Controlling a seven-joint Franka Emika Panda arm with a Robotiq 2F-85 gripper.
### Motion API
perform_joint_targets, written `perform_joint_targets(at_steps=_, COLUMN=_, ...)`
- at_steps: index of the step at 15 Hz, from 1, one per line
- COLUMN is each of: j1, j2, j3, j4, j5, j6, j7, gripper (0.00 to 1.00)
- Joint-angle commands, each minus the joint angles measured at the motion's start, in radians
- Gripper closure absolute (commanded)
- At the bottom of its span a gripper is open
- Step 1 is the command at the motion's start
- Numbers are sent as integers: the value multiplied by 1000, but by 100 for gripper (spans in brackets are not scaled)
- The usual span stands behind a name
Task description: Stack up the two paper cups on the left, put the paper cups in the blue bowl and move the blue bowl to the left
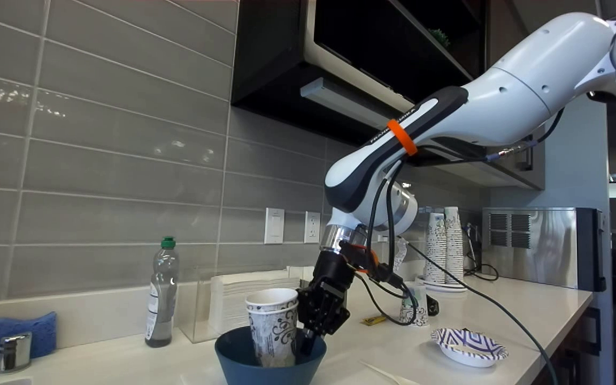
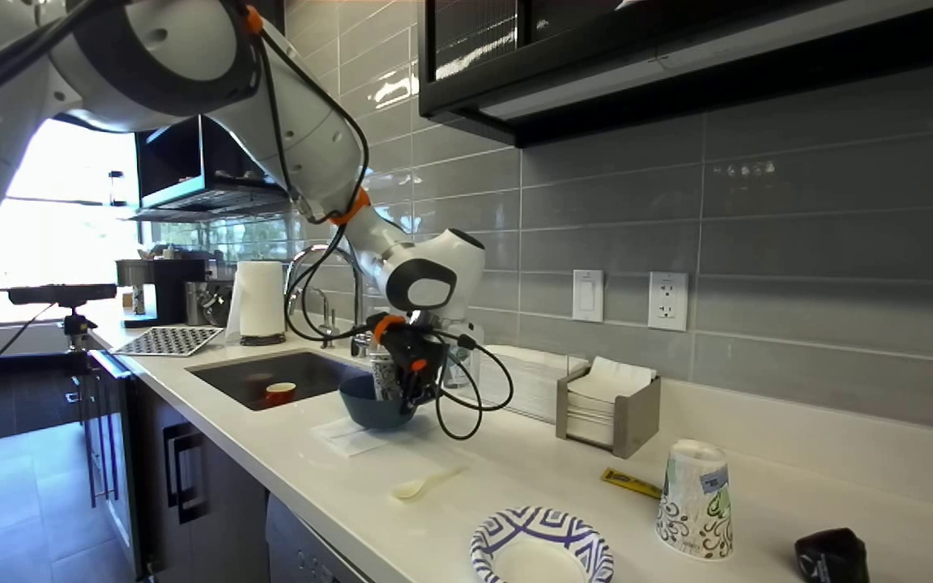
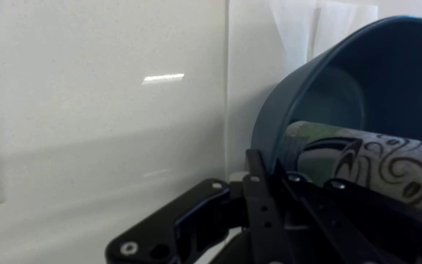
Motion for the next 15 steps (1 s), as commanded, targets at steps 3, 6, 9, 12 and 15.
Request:
perform_joint_targets(at_steps=3, j1=7, j2=7, j3=5, j4=-7, j5=-15, j6=0, j7=10, gripper=70)
perform_joint_targets(at_steps=6, j1=5, j2=11, j3=5, j4=-7, j5=-14, j6=3, j7=7, gripper=56)
perform_joint_targets(at_steps=9, j1=6, j2=1, j3=0, j4=-5, j5=-24, j6=4, j7=15, gripper=36)
perform_joint_targets(at_steps=12, j1=4, j2=-16, j3=-11, j4=-9, j5=-41, j6=14, j7=25, gripper=16)
perform_joint_targets(at_steps=15, j1=4, j2=-40, j3=-26, j4=-12, j5=-71, j6=22, j7=35, gripper=0)
